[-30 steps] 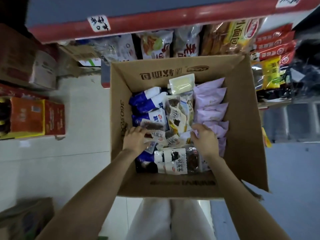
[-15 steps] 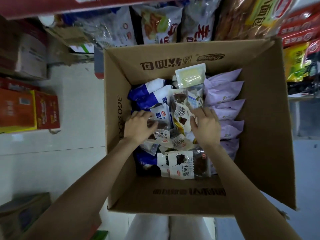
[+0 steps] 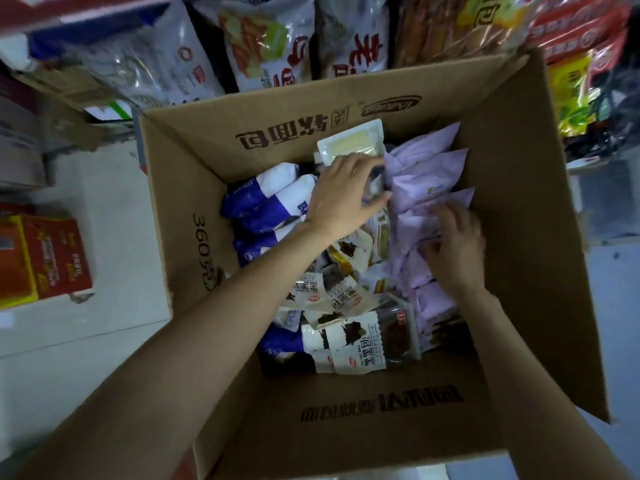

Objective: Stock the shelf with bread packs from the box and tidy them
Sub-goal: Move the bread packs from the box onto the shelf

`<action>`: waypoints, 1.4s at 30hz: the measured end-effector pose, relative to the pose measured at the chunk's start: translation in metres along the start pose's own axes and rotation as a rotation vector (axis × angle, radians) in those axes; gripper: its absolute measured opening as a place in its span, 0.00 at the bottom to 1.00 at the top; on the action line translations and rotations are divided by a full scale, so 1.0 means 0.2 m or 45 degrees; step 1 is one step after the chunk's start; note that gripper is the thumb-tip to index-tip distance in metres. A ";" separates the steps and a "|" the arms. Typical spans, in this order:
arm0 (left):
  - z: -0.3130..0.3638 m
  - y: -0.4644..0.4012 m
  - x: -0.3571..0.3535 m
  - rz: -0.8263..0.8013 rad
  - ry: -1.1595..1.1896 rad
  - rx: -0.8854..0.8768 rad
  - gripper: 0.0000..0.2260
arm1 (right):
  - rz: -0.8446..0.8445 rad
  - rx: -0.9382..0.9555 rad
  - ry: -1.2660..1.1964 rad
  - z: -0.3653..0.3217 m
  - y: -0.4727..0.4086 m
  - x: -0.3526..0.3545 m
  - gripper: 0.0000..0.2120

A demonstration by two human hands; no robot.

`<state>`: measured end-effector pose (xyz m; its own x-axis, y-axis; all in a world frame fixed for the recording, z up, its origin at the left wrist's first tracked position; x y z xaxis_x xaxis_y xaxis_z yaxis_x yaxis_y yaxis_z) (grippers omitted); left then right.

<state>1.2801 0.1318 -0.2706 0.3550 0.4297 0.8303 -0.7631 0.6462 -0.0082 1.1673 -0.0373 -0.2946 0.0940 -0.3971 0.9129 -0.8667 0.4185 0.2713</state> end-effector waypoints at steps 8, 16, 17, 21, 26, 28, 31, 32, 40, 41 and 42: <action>0.09 -0.33 -0.24 -0.488 -0.295 0.206 0.28 | -0.234 0.018 0.608 0.04 -0.17 0.02 0.35; 0.01 -0.13 -0.12 -0.225 -0.105 0.228 0.20 | -0.308 0.351 1.094 -0.01 -0.28 0.05 0.23; -0.01 -0.09 -0.11 -0.209 -0.065 0.242 0.21 | -0.325 0.355 1.095 -0.01 -0.28 0.05 0.22; 0.00 0.02 -0.11 -0.129 -0.057 0.189 0.19 | -0.237 0.381 0.975 -0.04 -0.26 0.07 0.16; 0.09 0.04 -0.01 0.074 0.212 0.394 0.15 | -0.107 0.438 0.661 -0.10 -0.13 0.19 0.14; 0.11 0.05 0.08 0.215 0.465 0.504 0.12 | -0.159 0.467 0.519 -0.09 -0.09 0.27 0.18; 0.15 0.10 0.26 0.425 0.578 0.589 0.09 | -0.117 0.310 0.147 -0.06 -0.06 0.53 0.20; 0.16 0.12 0.32 0.480 0.589 0.614 0.07 | -0.152 0.227 0.000 -0.03 -0.06 0.61 0.20; 0.38 0.36 0.74 1.026 0.665 0.833 0.12 | -0.464 0.012 -0.708 0.03 -0.05 1.08 0.12; 0.42 0.38 0.79 1.073 0.649 0.834 0.12 | -0.492 0.029 -0.763 0.01 -0.04 1.13 0.12; 0.45 0.40 0.84 1.125 0.644 0.813 0.11 | -0.516 0.052 -0.813 -0.01 -0.04 1.18 0.12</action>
<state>1.2299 0.1986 -0.0819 -0.3633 0.8581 0.3630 -0.9288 -0.3642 -0.0685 1.1973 -0.1327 -0.0804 0.1181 -0.9145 0.3869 -0.8434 0.1133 0.5252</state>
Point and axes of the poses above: each hand's wrist, its own y-axis away from the middle knuckle, its own x-axis out of the back of the hand, z = x × y, the point moved 4 cm from there along -y, towards the middle knuckle, and after that the axes turned 9 degrees about -x, right-handed, at the moved point
